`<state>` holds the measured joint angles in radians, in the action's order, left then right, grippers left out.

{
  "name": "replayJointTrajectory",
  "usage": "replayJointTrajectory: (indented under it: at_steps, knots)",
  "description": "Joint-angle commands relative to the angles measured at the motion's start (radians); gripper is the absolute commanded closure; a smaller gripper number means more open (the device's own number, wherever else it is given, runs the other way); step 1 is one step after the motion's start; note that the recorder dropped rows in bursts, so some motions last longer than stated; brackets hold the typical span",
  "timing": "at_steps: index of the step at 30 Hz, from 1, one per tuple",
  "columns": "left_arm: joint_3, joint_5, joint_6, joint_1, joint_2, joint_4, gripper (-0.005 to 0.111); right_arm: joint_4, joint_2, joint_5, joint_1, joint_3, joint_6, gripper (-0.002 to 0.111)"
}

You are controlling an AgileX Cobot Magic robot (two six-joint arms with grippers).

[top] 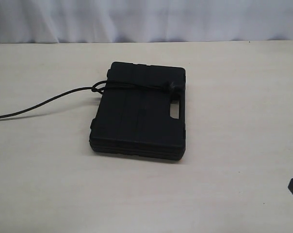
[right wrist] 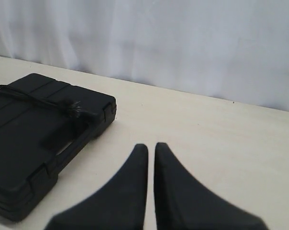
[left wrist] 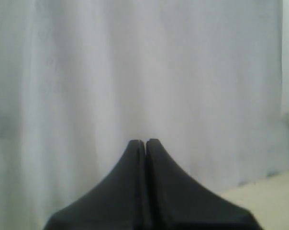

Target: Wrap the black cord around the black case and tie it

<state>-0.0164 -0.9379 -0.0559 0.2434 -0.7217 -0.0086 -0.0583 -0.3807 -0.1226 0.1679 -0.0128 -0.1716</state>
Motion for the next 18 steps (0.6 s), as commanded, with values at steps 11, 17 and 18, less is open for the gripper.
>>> replayJointTrajectory:
  at_steps: [11,17,18]
  knots:
    - [0.016,0.75,-0.001,0.006,0.386,0.031,0.107,-0.008,0.381,0.203,-0.004,0.013,-0.008,0.104]
    - [0.016,0.798,-0.001,0.006,0.718,0.031,0.107,-0.008,0.381,0.188,-0.008,0.013,-0.008,0.104]
    - [0.016,0.798,-0.001,0.006,0.722,0.031,0.107,-0.008,0.381,0.188,-0.008,0.013,-0.008,0.104]
